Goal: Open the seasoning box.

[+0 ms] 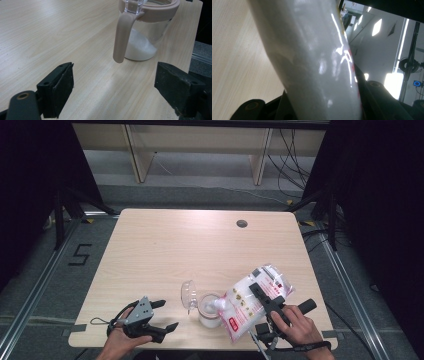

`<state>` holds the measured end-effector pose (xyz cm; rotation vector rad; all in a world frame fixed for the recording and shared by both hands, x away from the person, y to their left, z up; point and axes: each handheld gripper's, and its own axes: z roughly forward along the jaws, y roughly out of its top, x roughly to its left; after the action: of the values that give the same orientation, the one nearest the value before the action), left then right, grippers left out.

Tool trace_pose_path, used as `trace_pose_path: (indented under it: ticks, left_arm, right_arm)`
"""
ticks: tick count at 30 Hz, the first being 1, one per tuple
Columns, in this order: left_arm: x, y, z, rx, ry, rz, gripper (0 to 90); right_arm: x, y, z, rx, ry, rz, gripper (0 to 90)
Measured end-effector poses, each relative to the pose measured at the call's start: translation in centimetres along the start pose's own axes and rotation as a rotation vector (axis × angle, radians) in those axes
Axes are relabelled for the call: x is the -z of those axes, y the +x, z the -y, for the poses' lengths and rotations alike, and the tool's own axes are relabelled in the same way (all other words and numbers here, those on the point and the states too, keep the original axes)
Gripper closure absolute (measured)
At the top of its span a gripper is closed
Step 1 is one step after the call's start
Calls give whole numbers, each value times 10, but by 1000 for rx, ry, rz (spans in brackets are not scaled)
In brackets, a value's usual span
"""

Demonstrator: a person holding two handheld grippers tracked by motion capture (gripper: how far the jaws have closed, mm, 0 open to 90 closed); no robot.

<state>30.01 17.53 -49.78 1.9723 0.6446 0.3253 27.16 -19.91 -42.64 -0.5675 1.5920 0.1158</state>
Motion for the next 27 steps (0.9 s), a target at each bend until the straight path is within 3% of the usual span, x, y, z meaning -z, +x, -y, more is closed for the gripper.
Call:
trace_pose_path:
  ticks: [3, 8, 10, 11, 14, 21, 23, 27]
  left_arm:
    - [1, 2, -1, -36, 1, 1, 154]
    - [1, 1, -1, -22, 1, -2, 154]
    - [0, 0, 0, -6, -1, -2, 154]
    - [1, 1, -1, -21, 0, -3, 154]
    - [0, -1, 0, 2, -13, -4, 154]
    - [0, 0, -1, 0, -12, -4, 154]
    - [0, 1, -1, -22, -14, 0, 154]
    - [1, 2, -1, -26, -7, -1, 154]
  right_arm:
    - [0, 0, 1, 3, -4, -2, 662]
    - [0, 1, 1, -19, -1, -2, 663]
    - [-1, 4, 2, -54, -8, 6, 664]
    - [-1, 1, 2, -27, -5, -4, 664]
    - [-2, 2, 2, -35, -7, -5, 664]
    - [-2, 2, 2, -44, -12, -5, 666]
    - [-1, 0, 3, -43, -13, -7, 666]
    - [-1, 0, 3, -43, -9, -7, 666]
